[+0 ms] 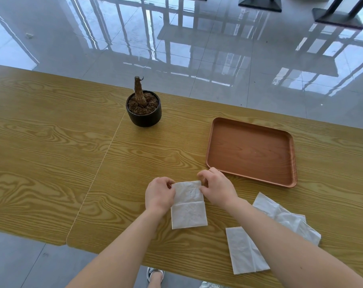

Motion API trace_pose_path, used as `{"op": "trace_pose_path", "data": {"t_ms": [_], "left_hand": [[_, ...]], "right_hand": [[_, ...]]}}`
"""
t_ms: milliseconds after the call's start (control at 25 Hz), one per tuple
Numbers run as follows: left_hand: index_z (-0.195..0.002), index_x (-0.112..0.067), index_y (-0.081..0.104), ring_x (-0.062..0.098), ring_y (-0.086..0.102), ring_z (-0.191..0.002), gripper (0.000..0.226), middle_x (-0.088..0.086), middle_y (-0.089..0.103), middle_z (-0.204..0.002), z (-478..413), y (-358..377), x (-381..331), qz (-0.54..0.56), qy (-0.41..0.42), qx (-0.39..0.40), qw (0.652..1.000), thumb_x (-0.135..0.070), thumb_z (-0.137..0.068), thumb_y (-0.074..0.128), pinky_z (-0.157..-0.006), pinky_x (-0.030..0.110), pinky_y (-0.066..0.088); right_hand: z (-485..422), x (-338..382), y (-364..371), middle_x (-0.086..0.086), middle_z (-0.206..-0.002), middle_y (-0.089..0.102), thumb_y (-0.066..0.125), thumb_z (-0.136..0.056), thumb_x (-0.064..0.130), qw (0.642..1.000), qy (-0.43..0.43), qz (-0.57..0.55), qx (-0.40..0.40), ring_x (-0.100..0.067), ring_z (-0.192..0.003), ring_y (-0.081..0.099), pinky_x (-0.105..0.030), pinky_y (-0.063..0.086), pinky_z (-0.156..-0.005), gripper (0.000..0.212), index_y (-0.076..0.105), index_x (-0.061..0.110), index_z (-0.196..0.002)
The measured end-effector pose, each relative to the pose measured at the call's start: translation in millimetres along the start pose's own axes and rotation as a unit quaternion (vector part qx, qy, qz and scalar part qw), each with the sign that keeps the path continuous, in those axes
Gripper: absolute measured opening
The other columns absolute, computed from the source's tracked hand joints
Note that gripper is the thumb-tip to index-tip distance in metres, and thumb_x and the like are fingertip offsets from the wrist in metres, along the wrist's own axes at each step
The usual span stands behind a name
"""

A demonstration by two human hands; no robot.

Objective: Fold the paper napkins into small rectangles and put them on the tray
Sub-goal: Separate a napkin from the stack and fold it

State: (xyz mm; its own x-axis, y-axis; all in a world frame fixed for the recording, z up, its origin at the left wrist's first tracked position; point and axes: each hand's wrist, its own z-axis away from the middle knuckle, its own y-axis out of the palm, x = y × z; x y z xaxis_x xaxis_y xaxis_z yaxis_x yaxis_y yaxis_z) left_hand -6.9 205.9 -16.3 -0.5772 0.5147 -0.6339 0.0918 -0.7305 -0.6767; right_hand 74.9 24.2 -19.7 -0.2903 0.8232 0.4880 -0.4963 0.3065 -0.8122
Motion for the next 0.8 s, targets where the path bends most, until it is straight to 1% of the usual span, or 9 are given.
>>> {"op": "trace_pose_path", "data": {"t_ms": [80, 160, 200, 320, 400, 480, 560, 680, 800], "left_hand": [[-0.074, -0.025, 0.074, 0.010, 0.064, -0.074, 0.016, -0.013, 0.067, -0.070, 2.6, -1.4, -0.7, 0.025, 0.007, -0.002, 1.000, -0.012, -0.078, 0.067, -0.067, 0.028, 0.052], [-0.070, -0.030, 0.071, 0.008, 0.062, -0.073, 0.020, -0.010, 0.066, -0.076, 6.0, -2.2, 1.6, 0.062, 0.021, -0.006, 0.998, -0.012, -0.077, 0.071, -0.067, 0.025, 0.050], [-0.070, -0.031, 0.071, 0.009, 0.062, -0.074, 0.021, -0.008, 0.066, -0.080, 7.7, -2.7, 3.6, 0.081, 0.026, -0.008, 0.996, -0.012, -0.077, 0.072, -0.069, 0.026, 0.051], [-0.067, -0.034, 0.069, 0.010, 0.063, -0.074, 0.027, -0.005, 0.068, -0.085, 13.5, -4.6, 8.2, 0.113, 0.033, -0.020, 0.993, -0.009, -0.076, 0.074, -0.071, 0.026, 0.053], [-0.069, -0.033, 0.070, 0.009, 0.063, -0.076, 0.026, -0.006, 0.067, -0.084, 18.9, -5.5, 11.3, 0.116, 0.040, -0.027, 0.992, -0.008, -0.076, 0.075, -0.072, 0.026, 0.053], [-0.072, -0.029, 0.072, 0.007, 0.061, -0.077, 0.022, -0.008, 0.066, -0.082, 27.2, -5.9, 14.9, 0.097, 0.072, -0.034, 0.992, -0.008, -0.076, 0.075, -0.071, 0.026, 0.052], [-0.075, -0.025, 0.073, 0.008, 0.059, -0.081, 0.017, -0.012, 0.064, -0.081, 36.9, -4.8, 20.2, 0.050, 0.118, -0.042, 0.991, -0.009, -0.076, 0.076, -0.070, 0.028, 0.050], [-0.077, -0.025, 0.072, 0.010, 0.056, -0.084, 0.015, -0.015, 0.059, -0.083, 51.5, -4.7, 27.9, -0.024, 0.184, -0.064, 0.981, -0.011, -0.075, 0.078, -0.065, 0.029, 0.049], [-0.076, -0.021, 0.071, 0.012, 0.054, -0.084, 0.016, -0.012, 0.058, -0.084, 60.8, -4.8, 38.8, -0.075, 0.234, -0.068, 0.967, -0.008, -0.071, 0.080, -0.058, 0.029, 0.050]], "right_hand": [[-1.5, 0.8, -1.3, 0.005, -0.105, 0.051, 0.061, -0.087, 0.018, 1.000, 0.003, -0.017, 0.008, -0.014, -0.105, 0.050, -0.036, 0.053, -0.084, 0.043, 0.058, 0.025, -0.130], [-2.7, 2.1, -3.1, 0.005, -0.111, 0.051, 0.063, -0.085, 0.021, 0.999, -0.002, -0.029, 0.020, -0.015, -0.108, 0.046, -0.036, 0.050, -0.089, 0.047, 0.059, 0.027, -0.132], [-2.9, 2.6, -4.3, 0.005, -0.112, 0.052, 0.066, -0.085, 0.023, 0.999, -0.013, -0.028, 0.024, -0.015, -0.108, 0.045, -0.035, 0.049, -0.090, 0.043, 0.062, 0.027, -0.128], [1.0, 2.7, -7.9, 0.004, -0.107, 0.061, 0.069, -0.087, 0.020, 0.998, -0.054, -0.016, 0.006, -0.020, -0.102, 0.049, -0.035, 0.048, -0.087, 0.013, 0.072, 0.019, -0.100], [9.6, 2.2, -9.1, 0.004, -0.100, 0.066, 0.070, -0.088, 0.018, 0.997, -0.071, -0.019, -0.011, -0.019, -0.098, 0.053, -0.034, 0.049, -0.082, 0.005, 0.073, 0.017, -0.092], [22.2, 2.7, -7.5, 0.006, -0.097, 0.066, 0.070, -0.088, 0.018, 0.996, -0.089, -0.012, -0.023, -0.016, -0.094, 0.053, -0.032, 0.048, -0.077, 0.004, 0.072, 0.018, -0.092], [37.0, 4.4, -3.0, 0.007, -0.097, 0.066, 0.071, -0.088, 0.017, 0.994, -0.106, 0.001, -0.027, -0.015, -0.092, 0.052, -0.030, 0.048, -0.074, 0.004, 0.072, 0.018, -0.092], [57.9, 7.0, 5.9, 0.005, -0.093, 0.065, 0.072, -0.083, 0.009, 0.991, -0.127, 0.024, -0.046, -0.017, -0.090, 0.052, -0.034, 0.051, -0.064, 0.010, 0.073, 0.017, -0.087], [71.7, 6.1, 14.5, 0.004, -0.086, 0.062, 0.071, -0.078, 0.002, 0.986, -0.146, 0.054, -0.060, -0.019, -0.084, 0.053, -0.037, 0.051, -0.052, 0.016, 0.073, 0.017, -0.083]]}}
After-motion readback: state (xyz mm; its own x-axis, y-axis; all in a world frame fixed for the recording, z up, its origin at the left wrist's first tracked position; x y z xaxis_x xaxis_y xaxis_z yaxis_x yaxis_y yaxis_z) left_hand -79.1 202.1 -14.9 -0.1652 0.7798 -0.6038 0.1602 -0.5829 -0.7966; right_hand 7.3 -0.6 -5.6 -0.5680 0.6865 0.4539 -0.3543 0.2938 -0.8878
